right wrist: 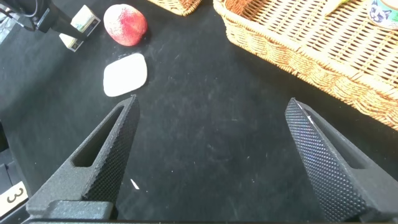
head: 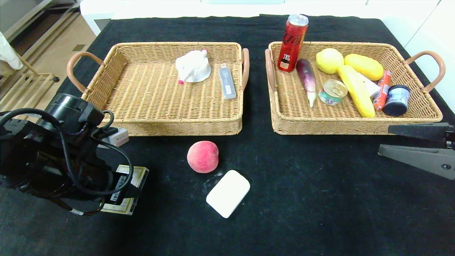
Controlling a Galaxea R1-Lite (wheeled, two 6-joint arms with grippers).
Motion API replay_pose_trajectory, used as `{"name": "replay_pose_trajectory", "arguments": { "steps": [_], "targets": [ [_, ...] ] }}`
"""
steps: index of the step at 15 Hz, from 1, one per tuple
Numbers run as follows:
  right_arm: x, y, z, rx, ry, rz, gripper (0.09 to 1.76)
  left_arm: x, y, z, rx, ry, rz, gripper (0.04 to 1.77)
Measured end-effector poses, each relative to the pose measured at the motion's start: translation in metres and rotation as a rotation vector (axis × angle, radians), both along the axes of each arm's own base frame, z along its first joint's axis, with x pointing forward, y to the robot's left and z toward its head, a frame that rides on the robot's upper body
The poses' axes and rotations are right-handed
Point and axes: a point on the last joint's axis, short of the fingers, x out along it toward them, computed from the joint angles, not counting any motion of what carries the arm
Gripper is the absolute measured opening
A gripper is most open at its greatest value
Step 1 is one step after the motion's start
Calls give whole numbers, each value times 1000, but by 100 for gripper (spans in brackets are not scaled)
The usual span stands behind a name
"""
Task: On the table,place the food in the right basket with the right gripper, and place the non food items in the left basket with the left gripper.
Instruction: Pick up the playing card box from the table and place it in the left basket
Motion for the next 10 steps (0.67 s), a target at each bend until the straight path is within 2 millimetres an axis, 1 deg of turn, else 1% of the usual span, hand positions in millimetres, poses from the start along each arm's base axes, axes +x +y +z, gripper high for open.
{"name": "replay_pose_trajectory", "arguments": {
  "steps": [2, 10],
  "targets": [
    [0, 0, 0, 0, 0, 0, 171, -1, 0, 1, -3, -2, 0, 104],
    [0, 0, 0, 0, 0, 0, 171, -2, 0, 3, -9, -10, 0, 102]
  ]
}}
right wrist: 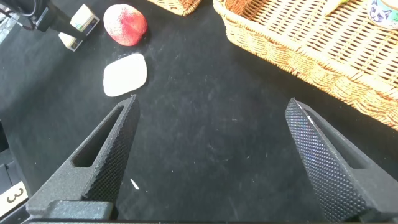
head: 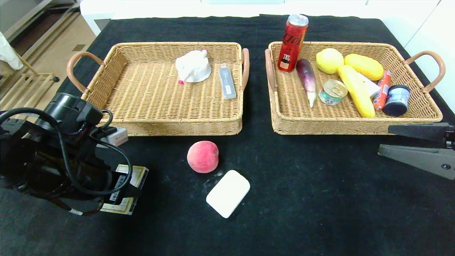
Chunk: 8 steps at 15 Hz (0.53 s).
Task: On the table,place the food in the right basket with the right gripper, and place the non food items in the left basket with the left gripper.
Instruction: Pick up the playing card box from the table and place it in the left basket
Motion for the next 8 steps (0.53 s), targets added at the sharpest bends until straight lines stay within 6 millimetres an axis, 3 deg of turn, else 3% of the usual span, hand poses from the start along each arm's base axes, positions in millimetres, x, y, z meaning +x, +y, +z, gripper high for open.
{"name": "replay_pose_trajectory", "arguments": {
  "steps": [4, 8],
  "targets": [
    [0, 0, 0, 0, -1, 0, 171, -5, 0, 7, -13, -25, -9, 102],
    [0, 0, 0, 0, -3, -2, 171, -13, 0, 28, -29, -99, -19, 102]
  ]
}}
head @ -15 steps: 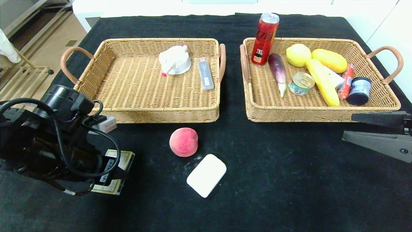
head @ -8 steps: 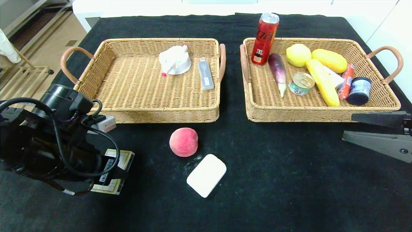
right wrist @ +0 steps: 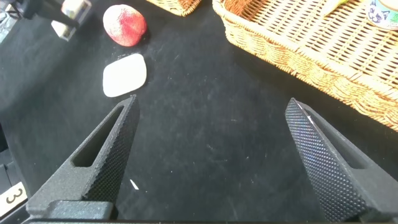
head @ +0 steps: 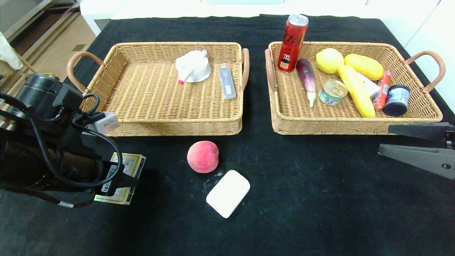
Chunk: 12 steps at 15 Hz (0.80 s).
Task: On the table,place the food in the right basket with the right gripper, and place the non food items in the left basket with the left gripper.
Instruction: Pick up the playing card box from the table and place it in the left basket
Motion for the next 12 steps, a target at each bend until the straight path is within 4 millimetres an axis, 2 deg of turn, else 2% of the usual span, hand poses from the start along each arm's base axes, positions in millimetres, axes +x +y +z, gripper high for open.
{"name": "replay_pose_trajectory", "arguments": {
  "steps": [8, 12],
  "targets": [
    [0, 0, 0, 0, -3, 0, 171, -3, -1, 59, -54, -220, -13, 101],
    [0, 0, 1, 0, -4, 0, 171, 8, -3, 86, -77, -319, -14, 101]
  ]
}}
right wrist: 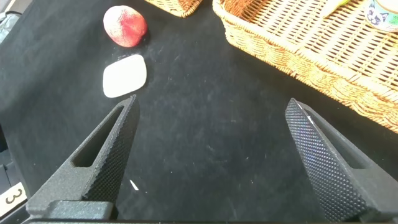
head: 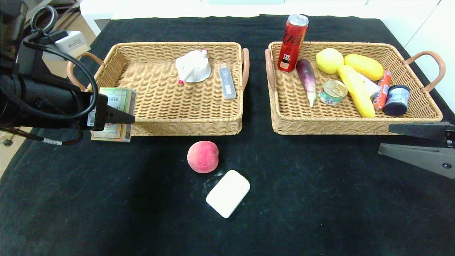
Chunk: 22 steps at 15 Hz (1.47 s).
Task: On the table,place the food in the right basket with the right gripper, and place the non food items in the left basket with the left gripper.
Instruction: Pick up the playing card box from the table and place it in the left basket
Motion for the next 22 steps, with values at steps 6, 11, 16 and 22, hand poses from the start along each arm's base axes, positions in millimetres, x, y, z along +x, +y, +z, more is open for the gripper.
{"name": "replay_pose_trajectory", "arguments": {
  "steps": [6, 11, 16, 22],
  "targets": [
    [0, 0, 0, 0, 0, -1, 171, 27, -5, 20, -26, -88, 8, 101],
    [-1, 0, 0, 0, -2, -1, 171, 60, -7, 27, -59, -247, 26, 101],
    [-1, 0, -1, 0, 2, 0, 171, 94, 0, 24, -66, -371, -5, 101],
    [-1, 0, -1, 0, 1, 0, 171, 134, 16, 6, -48, -421, -59, 101]
  ]
}}
